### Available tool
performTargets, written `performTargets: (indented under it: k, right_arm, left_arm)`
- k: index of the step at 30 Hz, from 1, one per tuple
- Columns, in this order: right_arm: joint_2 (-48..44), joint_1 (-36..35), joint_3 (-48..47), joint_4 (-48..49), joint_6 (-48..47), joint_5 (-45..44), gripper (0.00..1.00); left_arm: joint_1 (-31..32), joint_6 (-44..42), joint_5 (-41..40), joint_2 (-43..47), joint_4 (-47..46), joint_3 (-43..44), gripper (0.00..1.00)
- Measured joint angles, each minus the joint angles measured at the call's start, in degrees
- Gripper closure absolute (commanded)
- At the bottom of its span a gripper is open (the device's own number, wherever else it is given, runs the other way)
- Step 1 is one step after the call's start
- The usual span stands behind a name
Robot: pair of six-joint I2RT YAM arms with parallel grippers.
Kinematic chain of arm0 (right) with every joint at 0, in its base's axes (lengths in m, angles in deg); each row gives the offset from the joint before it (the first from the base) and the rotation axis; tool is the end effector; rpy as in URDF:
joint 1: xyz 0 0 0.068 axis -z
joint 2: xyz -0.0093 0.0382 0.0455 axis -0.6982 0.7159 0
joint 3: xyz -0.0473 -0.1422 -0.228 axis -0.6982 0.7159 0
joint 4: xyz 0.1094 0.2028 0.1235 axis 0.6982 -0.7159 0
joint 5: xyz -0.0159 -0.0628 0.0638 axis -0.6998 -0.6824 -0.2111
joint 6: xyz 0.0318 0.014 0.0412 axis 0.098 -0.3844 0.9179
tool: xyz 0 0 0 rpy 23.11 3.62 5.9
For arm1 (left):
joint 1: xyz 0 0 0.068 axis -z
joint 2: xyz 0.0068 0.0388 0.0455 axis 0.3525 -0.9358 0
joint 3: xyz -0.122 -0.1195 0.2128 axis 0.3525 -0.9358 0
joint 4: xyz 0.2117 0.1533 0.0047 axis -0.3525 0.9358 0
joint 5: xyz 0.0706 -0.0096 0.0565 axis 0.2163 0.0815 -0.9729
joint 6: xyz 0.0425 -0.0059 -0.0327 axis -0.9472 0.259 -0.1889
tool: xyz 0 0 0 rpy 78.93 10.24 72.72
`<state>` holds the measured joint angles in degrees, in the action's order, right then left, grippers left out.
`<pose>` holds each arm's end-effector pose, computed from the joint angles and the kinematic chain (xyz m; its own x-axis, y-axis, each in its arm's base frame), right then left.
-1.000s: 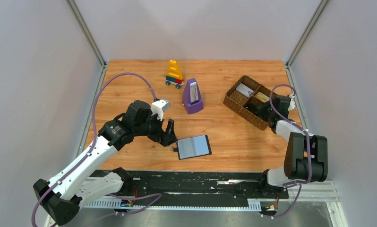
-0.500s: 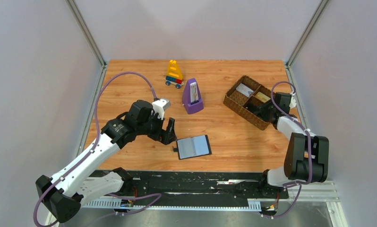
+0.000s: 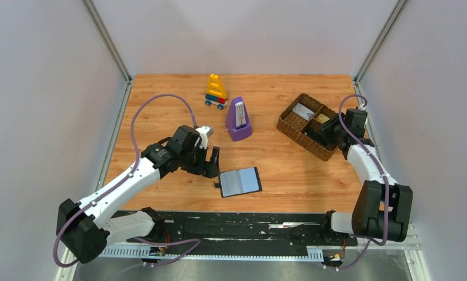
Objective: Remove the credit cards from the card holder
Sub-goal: Place the credit card in the storage box, then remove the credit card from the card holder.
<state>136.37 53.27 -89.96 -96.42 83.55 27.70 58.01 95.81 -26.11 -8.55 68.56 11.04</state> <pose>0.2803 -0.0395 0.2251 -0.4388 0.7442 -0.5036 0.4739 0.6678 0.5740 0.1675 -0.1349 0.2759 -0.8525 0.1450 -0.5022 0.3593 0.8604 -0.3614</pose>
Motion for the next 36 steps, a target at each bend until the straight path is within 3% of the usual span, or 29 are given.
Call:
performTargets:
  k: [8, 16, 18, 21, 24, 27, 36]
  right_arm:
    - [-7.4, -6.0, 0.7, -1.5, -3.5, 7.0, 0.64]
    - [-14.2, -18.9, 7.1, -2.0, -4.2, 8.9, 0.63]
    - [-15.2, -22.9, 8.2, -2.0, -4.4, 9.0, 0.6]
    - [-16.0, -28.2, 9.1, -1.9, -4.6, 9.0, 0.55]
    - [-16.0, -33.6, 9.7, -1.7, -4.7, 8.3, 0.53]
    - [-15.9, -39.6, 10.6, -1.5, -4.2, 6.8, 0.49]
    - [-8.2, -51.5, 10.8, 3.5, -3.9, 3.8, 0.4]
  left_arm:
    - [0.0, 4.2, 2.7, -7.2, -8.0, -5.2, 0.17]
    - [0.0, 6.3, 4.2, -16.2, -15.3, -7.7, 0.34]
    - [0.0, 6.8, 4.7, -17.5, -16.8, -8.3, 0.41]
    - [0.0, 7.1, 5.3, -18.7, -18.3, -9.1, 0.59]
    - [0.0, 7.5, 5.9, -18.9, -19.6, -10.4, 0.84]
    - [0.0, 7.6, 7.1, -18.9, -20.8, -11.6, 0.98]
    - [0.0, 8.7, 11.3, -12.6, -24.1, -15.1, 1.0]
